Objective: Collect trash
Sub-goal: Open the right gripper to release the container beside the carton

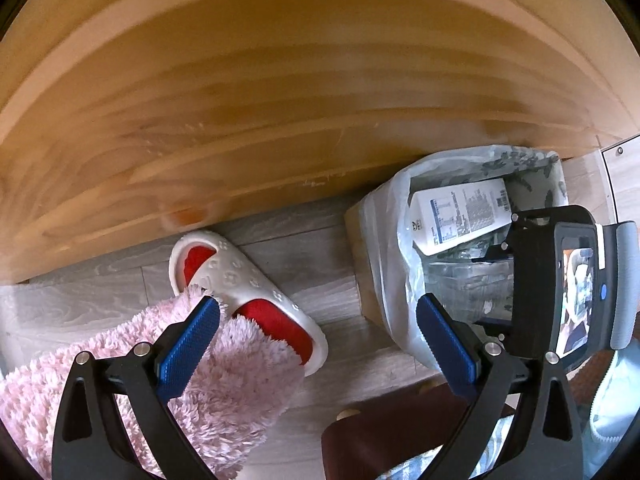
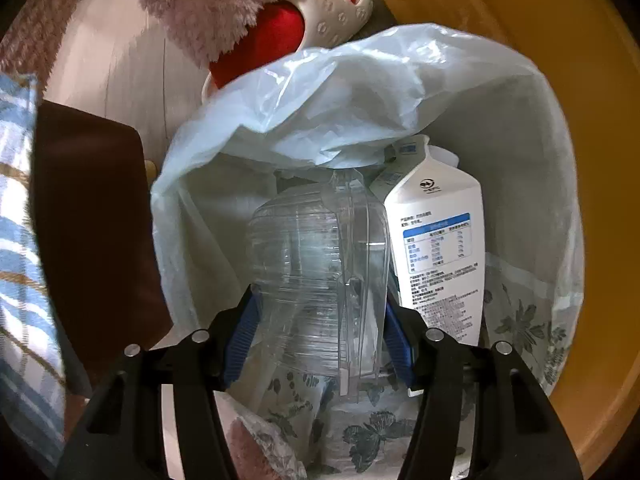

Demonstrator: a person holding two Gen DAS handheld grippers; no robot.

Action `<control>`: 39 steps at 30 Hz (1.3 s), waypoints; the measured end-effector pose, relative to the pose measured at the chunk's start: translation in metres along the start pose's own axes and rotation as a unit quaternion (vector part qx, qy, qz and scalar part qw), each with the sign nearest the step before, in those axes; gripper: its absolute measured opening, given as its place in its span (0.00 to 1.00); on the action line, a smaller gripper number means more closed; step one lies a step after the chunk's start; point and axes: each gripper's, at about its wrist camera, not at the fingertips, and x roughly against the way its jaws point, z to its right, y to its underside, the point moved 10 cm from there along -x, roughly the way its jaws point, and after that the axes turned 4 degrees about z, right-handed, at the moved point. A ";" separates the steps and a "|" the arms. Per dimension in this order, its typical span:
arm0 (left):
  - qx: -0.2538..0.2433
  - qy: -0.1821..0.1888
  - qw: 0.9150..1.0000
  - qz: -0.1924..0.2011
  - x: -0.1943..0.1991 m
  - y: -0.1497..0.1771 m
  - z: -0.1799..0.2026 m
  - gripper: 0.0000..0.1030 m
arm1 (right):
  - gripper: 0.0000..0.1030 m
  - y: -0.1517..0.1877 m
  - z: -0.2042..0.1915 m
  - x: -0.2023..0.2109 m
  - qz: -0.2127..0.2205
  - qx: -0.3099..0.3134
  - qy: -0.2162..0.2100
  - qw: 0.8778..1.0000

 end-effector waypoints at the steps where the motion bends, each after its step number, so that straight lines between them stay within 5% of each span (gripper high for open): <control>1: -0.001 0.000 1.000 -0.003 -0.002 0.001 0.000 0.93 | 0.55 0.002 -0.001 -0.002 0.000 0.002 0.000 1.000; 12: -0.034 -0.002 0.998 -0.058 -0.034 0.013 0.015 0.93 | 0.55 0.006 -0.001 -0.019 0.014 0.017 0.022 1.000; 39: -0.021 -0.007 0.998 -0.063 -0.039 0.010 0.009 0.93 | 0.55 0.008 -0.012 -0.030 0.043 0.031 0.051 0.997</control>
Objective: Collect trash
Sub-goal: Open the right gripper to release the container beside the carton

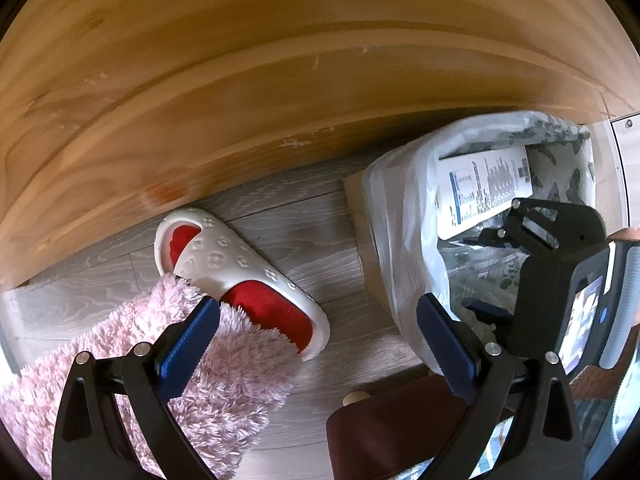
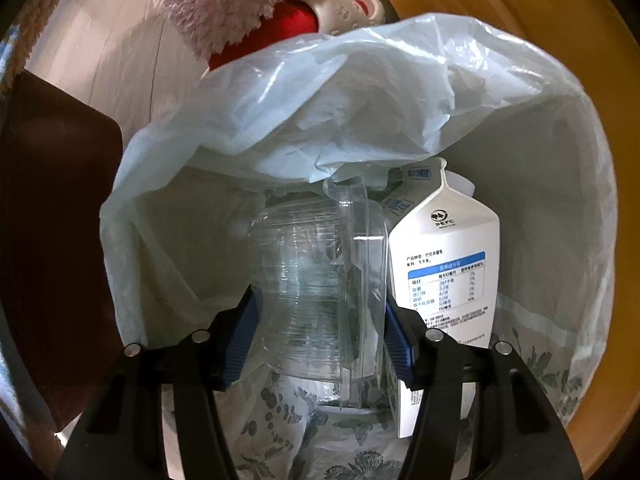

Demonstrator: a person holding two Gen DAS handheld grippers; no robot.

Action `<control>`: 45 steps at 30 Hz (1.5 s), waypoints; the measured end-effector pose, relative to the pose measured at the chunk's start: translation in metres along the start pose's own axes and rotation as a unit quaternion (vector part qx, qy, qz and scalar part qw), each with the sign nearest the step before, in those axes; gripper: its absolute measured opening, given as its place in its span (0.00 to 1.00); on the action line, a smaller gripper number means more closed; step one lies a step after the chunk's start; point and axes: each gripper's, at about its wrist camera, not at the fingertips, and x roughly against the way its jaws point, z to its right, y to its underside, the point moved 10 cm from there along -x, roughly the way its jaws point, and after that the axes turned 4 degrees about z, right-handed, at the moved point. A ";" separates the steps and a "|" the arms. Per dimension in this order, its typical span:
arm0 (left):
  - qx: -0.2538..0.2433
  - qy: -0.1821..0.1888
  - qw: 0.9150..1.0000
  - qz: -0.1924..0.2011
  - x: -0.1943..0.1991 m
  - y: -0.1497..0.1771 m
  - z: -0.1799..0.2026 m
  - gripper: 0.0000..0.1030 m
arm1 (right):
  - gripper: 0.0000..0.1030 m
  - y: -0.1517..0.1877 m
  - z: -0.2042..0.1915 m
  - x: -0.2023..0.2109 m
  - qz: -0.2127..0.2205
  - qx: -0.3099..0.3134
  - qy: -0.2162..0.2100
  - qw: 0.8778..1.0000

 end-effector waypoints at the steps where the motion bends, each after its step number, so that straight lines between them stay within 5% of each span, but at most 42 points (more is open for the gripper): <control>1: 0.000 0.000 1.000 0.000 0.000 0.000 -0.001 0.93 | 0.55 0.001 0.000 0.000 0.001 0.002 0.000 1.000; 21: -0.003 0.004 1.000 0.009 0.007 0.001 0.005 0.93 | 0.61 -0.010 0.019 0.033 0.020 -0.052 -0.010 0.998; 45: -0.012 0.026 0.998 0.057 0.033 -0.005 0.016 0.93 | 0.85 0.008 0.022 0.078 0.039 -0.141 0.004 0.989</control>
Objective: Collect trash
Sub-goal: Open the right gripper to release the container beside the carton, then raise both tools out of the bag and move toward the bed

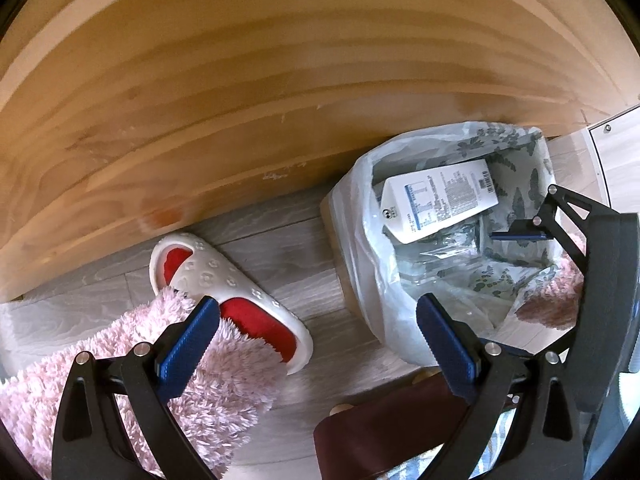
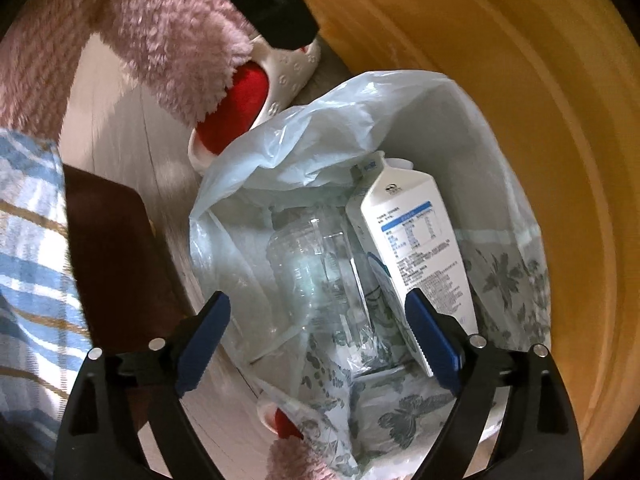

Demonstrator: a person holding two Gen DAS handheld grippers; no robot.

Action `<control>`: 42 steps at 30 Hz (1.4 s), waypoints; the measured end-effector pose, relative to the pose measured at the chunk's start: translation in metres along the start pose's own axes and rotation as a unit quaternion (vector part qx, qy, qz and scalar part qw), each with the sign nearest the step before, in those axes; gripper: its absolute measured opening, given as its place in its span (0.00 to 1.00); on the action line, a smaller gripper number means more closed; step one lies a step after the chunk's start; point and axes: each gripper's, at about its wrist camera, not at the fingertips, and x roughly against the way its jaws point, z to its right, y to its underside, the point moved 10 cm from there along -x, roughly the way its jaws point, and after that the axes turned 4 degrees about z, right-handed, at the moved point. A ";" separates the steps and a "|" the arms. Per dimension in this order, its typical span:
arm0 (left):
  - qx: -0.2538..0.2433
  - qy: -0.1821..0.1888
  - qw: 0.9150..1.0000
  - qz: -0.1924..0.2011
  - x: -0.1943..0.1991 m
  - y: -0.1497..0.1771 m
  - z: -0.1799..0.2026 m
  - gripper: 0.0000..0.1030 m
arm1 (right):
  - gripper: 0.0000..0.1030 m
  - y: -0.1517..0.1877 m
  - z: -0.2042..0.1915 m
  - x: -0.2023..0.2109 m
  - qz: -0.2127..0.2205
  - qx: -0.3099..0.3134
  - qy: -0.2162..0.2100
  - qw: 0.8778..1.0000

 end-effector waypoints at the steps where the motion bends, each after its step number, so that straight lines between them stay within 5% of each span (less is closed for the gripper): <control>1: -0.002 0.001 1.000 0.001 0.001 0.000 0.001 0.93 | 0.87 0.001 0.001 0.003 0.003 -0.005 0.002 1.000; 24: -0.029 0.012 0.999 0.030 0.017 -0.004 0.018 0.93 | 0.91 0.006 0.009 0.036 0.051 -0.064 0.041 0.996; 42: -0.046 0.031 0.994 0.096 0.046 -0.017 0.032 0.93 | 0.91 0.001 0.022 0.077 0.091 -0.083 0.090 0.988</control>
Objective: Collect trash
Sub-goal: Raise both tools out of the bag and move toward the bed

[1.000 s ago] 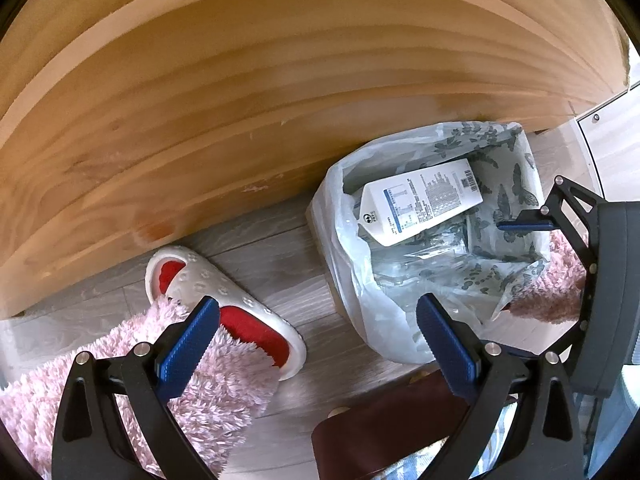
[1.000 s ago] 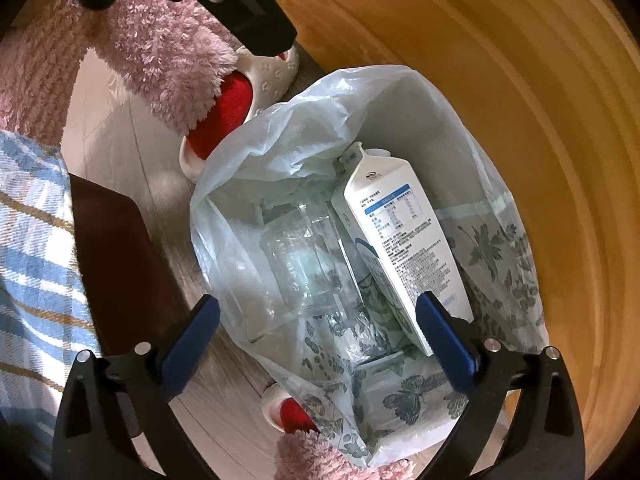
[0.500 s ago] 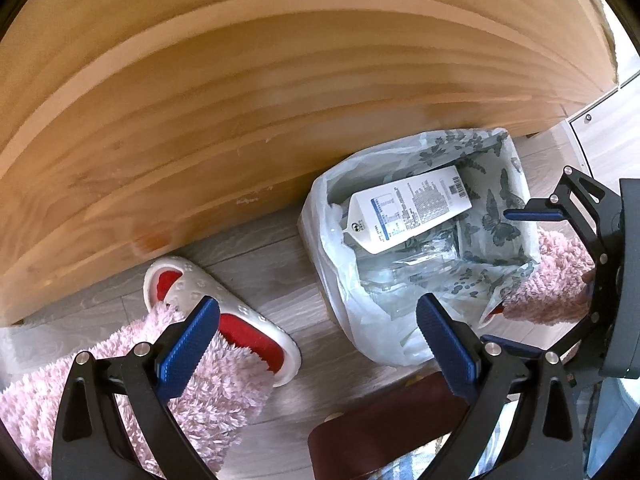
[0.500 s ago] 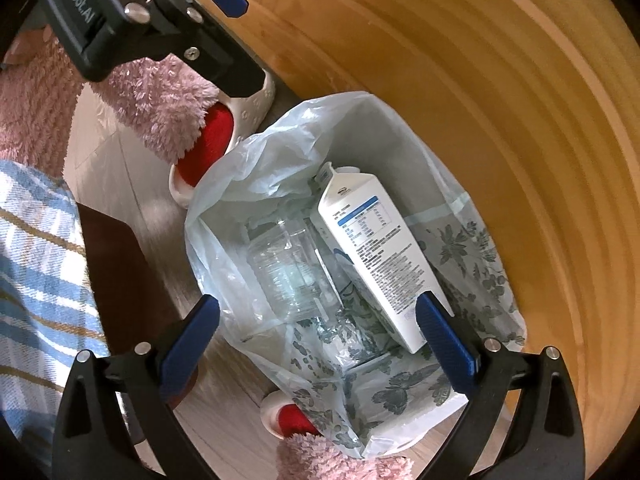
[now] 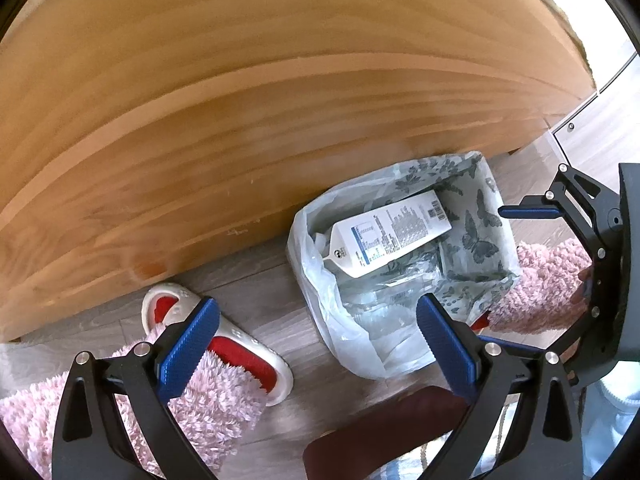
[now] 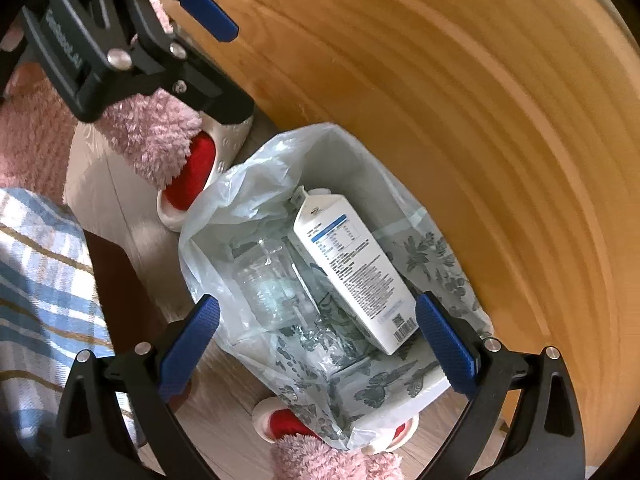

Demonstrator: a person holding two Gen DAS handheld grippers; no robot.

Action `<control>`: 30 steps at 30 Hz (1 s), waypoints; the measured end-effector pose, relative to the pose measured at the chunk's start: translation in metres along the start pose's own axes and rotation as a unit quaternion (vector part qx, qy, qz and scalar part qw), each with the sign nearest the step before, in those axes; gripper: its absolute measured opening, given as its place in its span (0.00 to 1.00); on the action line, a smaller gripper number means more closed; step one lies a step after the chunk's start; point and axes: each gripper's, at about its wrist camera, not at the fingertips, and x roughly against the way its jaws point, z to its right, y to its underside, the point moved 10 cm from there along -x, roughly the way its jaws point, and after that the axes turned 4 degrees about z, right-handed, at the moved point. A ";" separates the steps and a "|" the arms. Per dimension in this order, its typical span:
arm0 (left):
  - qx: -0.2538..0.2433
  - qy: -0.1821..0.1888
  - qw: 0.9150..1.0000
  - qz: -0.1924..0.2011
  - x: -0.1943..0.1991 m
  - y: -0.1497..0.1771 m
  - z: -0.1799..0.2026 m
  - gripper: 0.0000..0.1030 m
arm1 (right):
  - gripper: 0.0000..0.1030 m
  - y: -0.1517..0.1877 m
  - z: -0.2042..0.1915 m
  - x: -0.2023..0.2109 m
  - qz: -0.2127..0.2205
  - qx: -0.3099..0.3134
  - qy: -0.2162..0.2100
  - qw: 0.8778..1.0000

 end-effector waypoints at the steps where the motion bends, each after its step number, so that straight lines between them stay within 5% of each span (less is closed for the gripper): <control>1: 0.000 0.000 1.000 0.006 0.003 -0.001 0.000 0.93 | 0.91 -0.002 0.002 0.005 0.006 -0.001 0.008 1.000; 18: -0.003 0.005 0.994 0.112 0.054 -0.030 0.006 0.93 | 0.92 -0.029 0.040 0.075 0.110 -0.075 0.091 0.987; 30: -0.002 0.000 0.977 0.211 0.105 -0.054 0.011 0.93 | 0.91 -0.037 0.078 0.139 0.212 -0.156 0.164 0.951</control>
